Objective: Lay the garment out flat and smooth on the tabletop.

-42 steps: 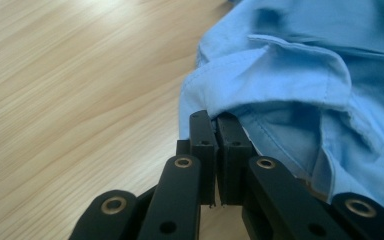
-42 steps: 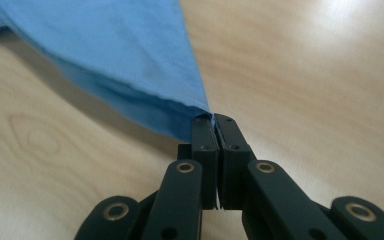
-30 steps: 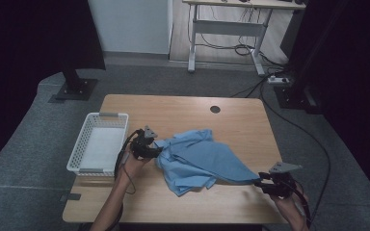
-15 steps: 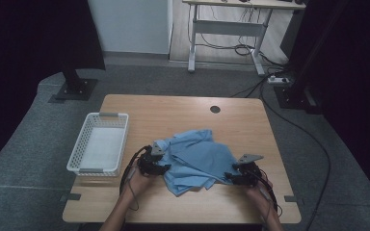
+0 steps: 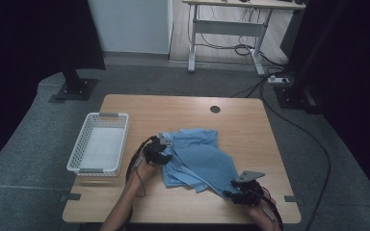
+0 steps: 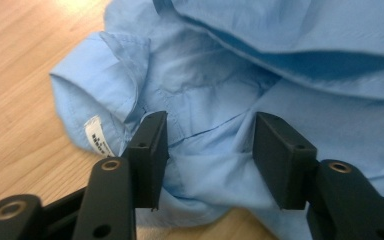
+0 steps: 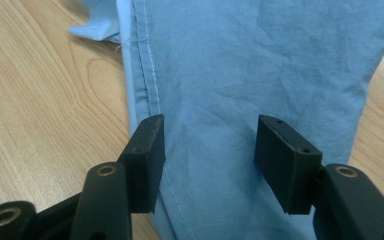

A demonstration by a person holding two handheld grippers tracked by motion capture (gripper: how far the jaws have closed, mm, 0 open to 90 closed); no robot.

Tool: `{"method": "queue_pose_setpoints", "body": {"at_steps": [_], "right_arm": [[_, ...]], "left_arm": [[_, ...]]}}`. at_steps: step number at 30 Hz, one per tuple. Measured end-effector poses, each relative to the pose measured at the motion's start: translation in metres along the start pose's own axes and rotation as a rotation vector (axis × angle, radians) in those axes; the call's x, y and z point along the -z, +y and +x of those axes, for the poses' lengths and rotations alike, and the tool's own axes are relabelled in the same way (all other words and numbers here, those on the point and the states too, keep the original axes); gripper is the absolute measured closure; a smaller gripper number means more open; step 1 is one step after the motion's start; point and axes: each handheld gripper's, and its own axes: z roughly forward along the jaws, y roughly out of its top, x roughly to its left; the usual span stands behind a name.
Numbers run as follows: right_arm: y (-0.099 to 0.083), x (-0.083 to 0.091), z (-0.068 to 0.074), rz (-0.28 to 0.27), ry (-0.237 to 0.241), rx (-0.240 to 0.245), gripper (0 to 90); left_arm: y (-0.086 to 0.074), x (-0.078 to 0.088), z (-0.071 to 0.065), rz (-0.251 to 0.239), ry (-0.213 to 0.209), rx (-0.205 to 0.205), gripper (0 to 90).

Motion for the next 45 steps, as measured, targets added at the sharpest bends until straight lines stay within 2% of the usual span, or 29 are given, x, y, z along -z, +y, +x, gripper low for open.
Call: {"method": "queue_pose_setpoints", "body": {"at_steps": [2, 4, 8, 11, 13, 15, 18, 20, 23, 26, 28, 30, 32, 34, 38, 42, 45], "right_arm": [[0.006, 0.0, 0.0, -0.02, 0.003, 0.0, 41.2], [0.017, 0.0, 0.001, -0.044, 0.022, 0.0, 39.1], [0.047, -0.006, 0.007, -0.076, 0.045, 0.037, 37.0], [0.069, -0.02, 0.012, -0.092, 0.064, 0.055, 36.7], [0.081, -0.032, 0.017, -0.092, 0.071, 0.066, 36.7], [0.09, -0.046, 0.022, -0.075, 0.064, 0.082, 37.3], [0.094, -0.065, 0.026, -0.024, 0.007, 0.108, 44.5], [0.093, -0.073, 0.025, 0.005, -0.04, 0.118, 57.5], [0.089, -0.075, 0.022, 0.023, -0.059, 0.113, 72.4], [0.085, -0.068, 0.017, 0.011, -0.037, 0.084, 84.1], [0.083, -0.061, 0.012, 0.002, -0.011, 0.055, 86.4], [0.081, -0.054, 0.009, 0.004, -0.008, 0.043, 87.0], [0.079, -0.048, 0.005, 0.003, -0.021, 0.039, 87.2], [0.075, -0.041, -0.001, 0.011, -0.062, 0.032, 87.3], [0.062, -0.022, -0.019, 0.008, -0.097, -0.016, 87.3], [0.041, 0.003, -0.037, 0.01, -0.142, -0.06, 87.3], [0.019, 0.024, -0.053, 0.016, -0.178, -0.109, 87.2]], "left_arm": [[-0.004, 0.012, -0.002, -0.043, -0.014, 0.031, 42.3], [-0.009, 0.022, -0.005, -0.079, -0.061, 0.065, 37.1], [-0.02, 0.032, -0.015, -0.095, -0.1, 0.077, 31.8], [-0.029, 0.025, -0.023, -0.089, -0.138, 0.091, 31.4], [-0.034, 0.018, -0.03, -0.059, -0.129, 0.069, 30.9], [-0.038, 0.013, -0.036, -0.04, -0.095, 0.046, 31.1], [-0.04, 0.014, -0.038, -0.052, -0.09, 0.066, 34.7], [-0.04, 0.016, -0.038, -0.036, -0.094, 0.066, 35.0], [-0.044, 0.017, -0.036, -0.042, -0.105, 0.072, 35.3], [-0.045, 0.019, -0.033, -0.031, -0.097, 0.071, 36.6], [-0.046, 0.019, -0.031, -0.035, -0.095, 0.078, 36.7], [-0.047, 0.019, -0.03, -0.039, -0.094, 0.079, 36.9], [-0.047, 0.02, -0.029, -0.037, -0.09, 0.082, 37.2], [-0.048, 0.02, -0.027, -0.033, -0.085, 0.089, 37.5], [-0.051, 0.021, -0.019, -0.033, -0.069, 0.11, 37.5], [-0.05, 0.019, -0.009, -0.032, -0.049, 0.137, 37.5], [-0.046, 0.016, -0.004, -0.02, -0.04, 0.147, 37.5]]}}
